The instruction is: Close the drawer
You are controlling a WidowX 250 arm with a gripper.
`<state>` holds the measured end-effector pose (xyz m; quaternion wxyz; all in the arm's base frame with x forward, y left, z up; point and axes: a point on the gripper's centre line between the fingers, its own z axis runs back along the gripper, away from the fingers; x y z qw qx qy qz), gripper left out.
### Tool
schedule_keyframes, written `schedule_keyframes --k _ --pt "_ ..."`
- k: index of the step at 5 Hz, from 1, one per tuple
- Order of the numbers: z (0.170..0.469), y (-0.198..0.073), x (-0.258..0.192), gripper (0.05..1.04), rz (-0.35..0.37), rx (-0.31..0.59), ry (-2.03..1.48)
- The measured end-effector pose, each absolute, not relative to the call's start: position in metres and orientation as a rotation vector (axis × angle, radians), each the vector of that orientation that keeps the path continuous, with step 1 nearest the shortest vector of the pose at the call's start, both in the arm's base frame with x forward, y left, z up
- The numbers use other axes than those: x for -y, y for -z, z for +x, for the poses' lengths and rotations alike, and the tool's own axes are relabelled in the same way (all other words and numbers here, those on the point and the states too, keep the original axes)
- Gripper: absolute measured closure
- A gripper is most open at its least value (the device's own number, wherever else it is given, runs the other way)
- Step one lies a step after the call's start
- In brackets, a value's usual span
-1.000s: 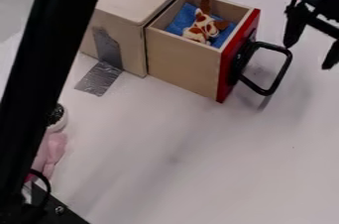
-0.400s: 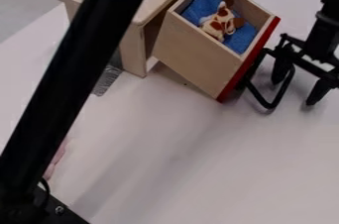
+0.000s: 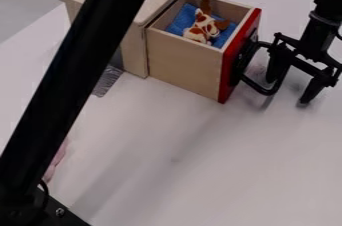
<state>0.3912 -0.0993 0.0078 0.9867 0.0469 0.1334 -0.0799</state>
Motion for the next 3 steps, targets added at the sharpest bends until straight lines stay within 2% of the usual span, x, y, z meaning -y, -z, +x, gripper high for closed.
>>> schedule_keyframes --k 1,2,3 --pt "0.393 -0.025 0.096 0.412 0.112 -0.203 0.143" --pt "0.385 -0.029 0.089 0.712 0.115 -0.195 0.103" --pt "0.373 -0.029 0.076 0.917 0.110 -0.215 0.056"
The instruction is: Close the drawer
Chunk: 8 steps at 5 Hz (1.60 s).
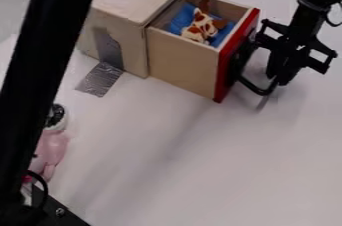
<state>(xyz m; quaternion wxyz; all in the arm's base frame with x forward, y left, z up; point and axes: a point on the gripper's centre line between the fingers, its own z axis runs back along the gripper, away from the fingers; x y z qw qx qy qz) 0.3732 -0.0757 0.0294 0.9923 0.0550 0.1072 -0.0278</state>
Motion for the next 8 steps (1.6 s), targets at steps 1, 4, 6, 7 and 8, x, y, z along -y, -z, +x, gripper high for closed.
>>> schedule_keyframes --k 1,4,6,7,8 --pt "0.362 -0.028 0.058 0.980 0.098 -0.239 0.024" --pt "0.351 -0.022 0.042 0.984 0.081 -0.269 -0.006" --pt "0.359 -0.024 0.034 0.984 0.052 -0.214 -0.033" --pt "0.371 -0.028 0.016 0.984 0.003 -0.166 -0.103" --pt "0.376 -0.033 0.024 0.984 -0.021 -0.151 -0.093"
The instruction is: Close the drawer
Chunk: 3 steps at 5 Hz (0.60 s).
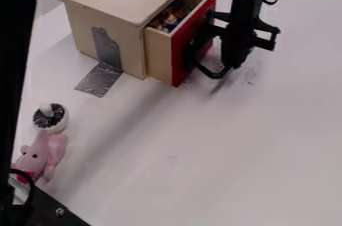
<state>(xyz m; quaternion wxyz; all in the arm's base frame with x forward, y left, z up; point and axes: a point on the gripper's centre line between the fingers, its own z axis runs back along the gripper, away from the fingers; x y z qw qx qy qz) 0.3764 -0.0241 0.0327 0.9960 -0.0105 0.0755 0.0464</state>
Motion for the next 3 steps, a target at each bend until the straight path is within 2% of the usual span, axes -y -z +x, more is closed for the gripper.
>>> schedule_keyframes --k 1,3 --pt "0.380 -0.039 0.023 0.984 -0.016 -0.146 -0.090" --pt "0.360 -0.037 0.001 0.985 0.037 -0.197 -0.114"
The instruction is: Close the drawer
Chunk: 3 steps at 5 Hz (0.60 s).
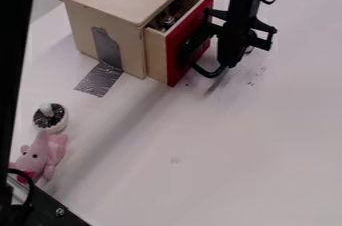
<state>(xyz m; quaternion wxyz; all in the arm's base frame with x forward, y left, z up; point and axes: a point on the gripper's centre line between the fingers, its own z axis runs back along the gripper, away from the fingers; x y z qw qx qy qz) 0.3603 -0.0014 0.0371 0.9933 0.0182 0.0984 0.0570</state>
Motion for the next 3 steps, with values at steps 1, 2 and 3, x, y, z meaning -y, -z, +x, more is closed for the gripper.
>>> schedule_keyframes --k 1,2,3 --pt "0.354 -0.038 -0.010 0.985 0.041 -0.202 -0.137" --pt "0.352 -0.036 -0.015 0.985 0.046 -0.210 -0.145" --pt "0.348 -0.040 -0.024 0.985 0.051 -0.205 -0.162"
